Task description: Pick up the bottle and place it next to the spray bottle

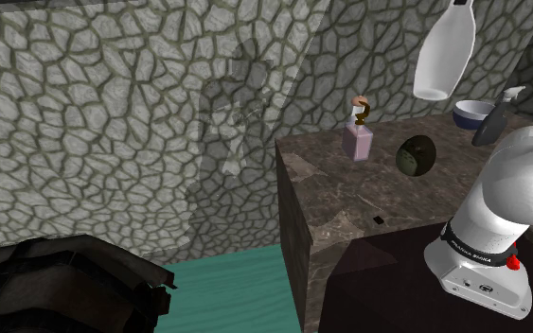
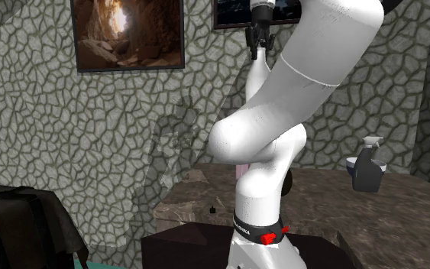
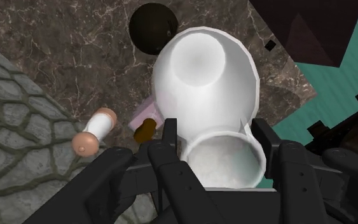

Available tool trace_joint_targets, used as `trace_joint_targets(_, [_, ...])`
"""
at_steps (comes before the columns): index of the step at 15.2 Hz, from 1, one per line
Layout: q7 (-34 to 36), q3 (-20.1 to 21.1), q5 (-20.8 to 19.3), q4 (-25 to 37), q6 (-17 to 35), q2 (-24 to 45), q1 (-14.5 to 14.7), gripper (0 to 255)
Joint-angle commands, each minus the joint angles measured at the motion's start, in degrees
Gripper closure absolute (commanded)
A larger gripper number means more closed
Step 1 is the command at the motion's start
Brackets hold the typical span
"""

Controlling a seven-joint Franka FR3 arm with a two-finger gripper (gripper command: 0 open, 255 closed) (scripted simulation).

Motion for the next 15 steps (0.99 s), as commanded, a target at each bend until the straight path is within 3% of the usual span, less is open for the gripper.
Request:
trace_joint_targets(1, [-3.14,-2.74,-1.64,1.23,-0.03,0.57,-0.03,255])
trace_joint_targets(9, [-15.65,-15.18,-6.10,9.48,0.90,6.67,1.45,255])
trace_joint_targets(15, [-26.37,-27.90,-6.23,18.85,1.95,14.53,4.81,255])
